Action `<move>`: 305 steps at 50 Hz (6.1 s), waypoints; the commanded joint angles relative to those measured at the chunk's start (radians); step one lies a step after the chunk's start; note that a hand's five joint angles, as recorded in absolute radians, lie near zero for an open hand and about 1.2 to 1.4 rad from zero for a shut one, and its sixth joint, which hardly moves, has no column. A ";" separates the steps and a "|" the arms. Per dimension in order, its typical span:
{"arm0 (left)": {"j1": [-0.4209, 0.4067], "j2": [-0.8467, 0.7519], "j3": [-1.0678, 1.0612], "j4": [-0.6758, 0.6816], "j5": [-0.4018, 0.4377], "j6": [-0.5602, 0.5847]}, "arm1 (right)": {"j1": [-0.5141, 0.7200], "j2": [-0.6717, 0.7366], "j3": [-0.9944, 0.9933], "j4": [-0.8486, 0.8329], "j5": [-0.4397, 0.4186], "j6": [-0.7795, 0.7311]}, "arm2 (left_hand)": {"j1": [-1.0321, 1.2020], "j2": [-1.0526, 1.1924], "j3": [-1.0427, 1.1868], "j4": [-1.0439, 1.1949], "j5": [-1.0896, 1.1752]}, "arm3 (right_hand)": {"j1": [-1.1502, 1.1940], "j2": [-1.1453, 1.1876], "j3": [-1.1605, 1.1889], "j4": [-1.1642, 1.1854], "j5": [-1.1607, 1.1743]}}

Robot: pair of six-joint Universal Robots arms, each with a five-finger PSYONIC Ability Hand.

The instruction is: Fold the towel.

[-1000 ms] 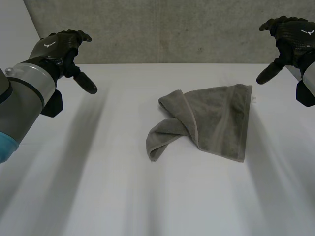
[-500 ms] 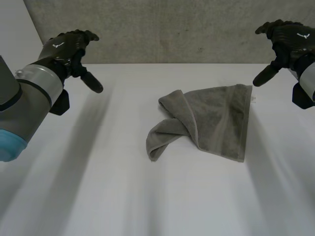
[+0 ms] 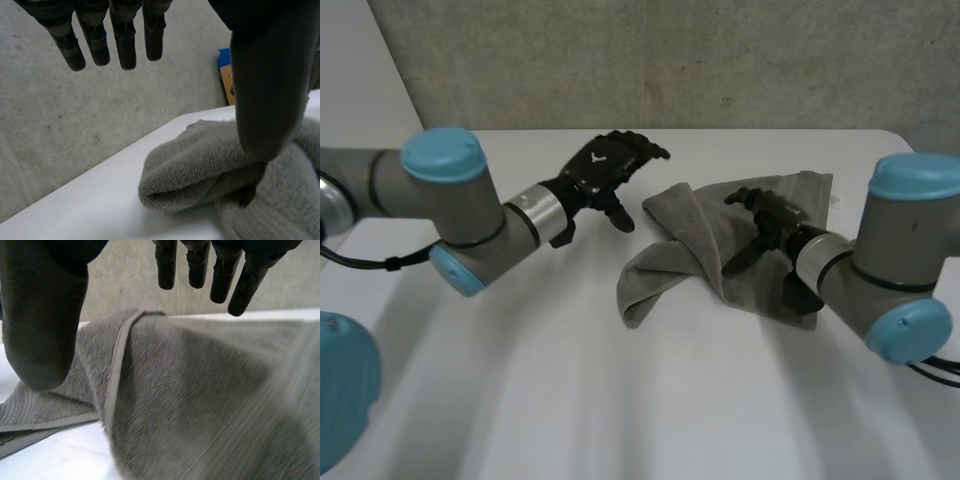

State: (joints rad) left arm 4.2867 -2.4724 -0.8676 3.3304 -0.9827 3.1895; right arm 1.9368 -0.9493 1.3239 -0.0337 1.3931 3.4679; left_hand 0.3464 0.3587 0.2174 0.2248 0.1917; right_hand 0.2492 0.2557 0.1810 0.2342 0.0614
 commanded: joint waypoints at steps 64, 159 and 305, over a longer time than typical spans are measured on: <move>-0.126 0.284 -0.230 0.230 -0.243 0.291 | -0.071 -0.181 -0.247 0.098 -0.484 -0.054 | 0.889 0.876 -0.043 -0.050 0.869 | 1.147 1.141 -0.007 -0.060 1.160; -0.082 0.021 -0.123 -0.218 -0.149 0.178 | -0.182 -0.290 0.598 -0.256 -0.267 -0.443 | 0.651 0.639 -0.043 -0.050 0.631 | 1.129 1.123 -0.007 -0.060 1.143; -0.004 0.403 -0.634 0.136 -0.272 0.176 | -0.226 -0.703 0.480 0.306 -0.615 -1.052 | -0.159 -0.172 -0.043 -0.050 -0.179 | -0.075 -0.081 -0.007 -0.060 -0.061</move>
State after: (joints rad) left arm 4.3077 -2.0420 -1.5576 3.4675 -1.2549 3.3750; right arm 1.7595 -1.6471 1.8014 0.0936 0.7926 2.5544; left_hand 0.2975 0.2541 0.2174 0.2248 0.0607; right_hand 0.7549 0.7600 0.1810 0.2342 0.5789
